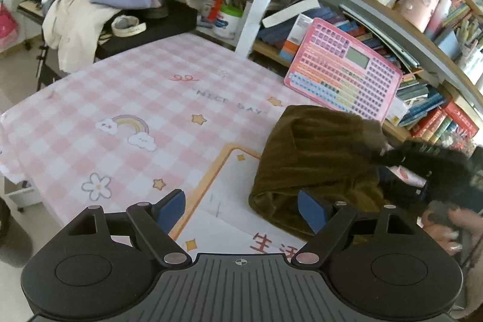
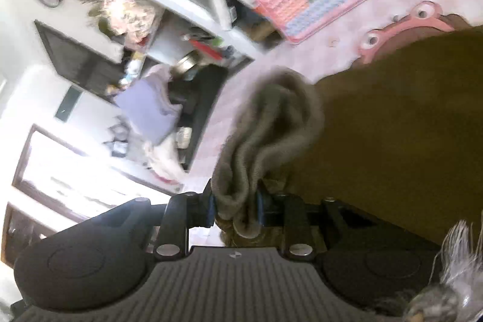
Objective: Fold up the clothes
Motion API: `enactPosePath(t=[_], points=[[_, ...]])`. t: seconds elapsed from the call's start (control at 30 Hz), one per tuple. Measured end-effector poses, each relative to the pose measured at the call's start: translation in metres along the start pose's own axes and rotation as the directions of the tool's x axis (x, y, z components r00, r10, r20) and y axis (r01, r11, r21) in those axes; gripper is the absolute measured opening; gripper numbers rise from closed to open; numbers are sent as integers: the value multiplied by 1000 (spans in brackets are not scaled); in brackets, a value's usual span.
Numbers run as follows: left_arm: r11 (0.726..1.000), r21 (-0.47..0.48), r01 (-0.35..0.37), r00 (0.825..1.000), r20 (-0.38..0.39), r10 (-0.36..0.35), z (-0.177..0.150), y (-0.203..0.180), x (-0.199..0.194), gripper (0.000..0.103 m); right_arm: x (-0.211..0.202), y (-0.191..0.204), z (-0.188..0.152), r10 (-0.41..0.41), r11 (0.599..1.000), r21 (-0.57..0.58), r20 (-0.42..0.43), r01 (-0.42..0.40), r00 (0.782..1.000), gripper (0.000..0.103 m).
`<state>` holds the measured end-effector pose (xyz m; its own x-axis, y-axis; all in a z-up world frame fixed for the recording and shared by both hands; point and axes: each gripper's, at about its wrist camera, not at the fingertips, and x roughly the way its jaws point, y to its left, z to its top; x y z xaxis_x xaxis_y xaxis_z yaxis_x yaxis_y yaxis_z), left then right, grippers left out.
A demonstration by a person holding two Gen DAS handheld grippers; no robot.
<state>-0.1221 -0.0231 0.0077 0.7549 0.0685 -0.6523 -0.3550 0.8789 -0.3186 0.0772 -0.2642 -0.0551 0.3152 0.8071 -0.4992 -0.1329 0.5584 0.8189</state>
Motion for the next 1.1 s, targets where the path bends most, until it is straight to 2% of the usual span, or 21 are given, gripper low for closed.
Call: enactPosePath(t=[0.07, 0.13, 0.2, 0.27, 0.5, 0.7, 0.83, 0.97, 1.1], points=[[1000, 5, 4, 1000, -5, -4, -1, -3, 1, 84, 1, -13, 0, -41, 999, 29, -5, 41, 999, 23], [1000, 11, 8, 1000, -11, -8, -1, -6, 2, 84, 9, -31, 2, -40, 995, 91, -36, 43, 999, 24], [1000, 18, 13, 1000, -16, -13, -2, -9, 3, 84, 18, -48, 3, -35, 987, 154, -67, 45, 997, 34], [999, 34, 24, 999, -24, -23, -3, -16, 6, 84, 7, -43, 1, -43, 991, 125, -52, 50, 998, 46], [996, 64, 66, 997, -51, -62, -9, -37, 20, 84, -48, -26, -21, -129, 990, -49, 19, 129, 992, 48], [994, 109, 18, 997, -77, -10, -20, -56, 34, 84, -91, -20, -55, -278, 916, -261, 132, 304, 951, 48], [994, 105, 11, 995, -96, -1, -30, -62, 40, 84, -103, -23, -72, -333, 878, -307, 161, 368, 929, 48], [989, 149, 6, 992, -126, 13, -40, -72, 44, 84, -108, -21, -86, -405, 823, -346, 198, 450, 893, 48], [978, 208, -11, 991, -129, 38, -45, -78, 42, 84, -112, -17, -98, -467, 760, -390, 228, 519, 855, 55]])
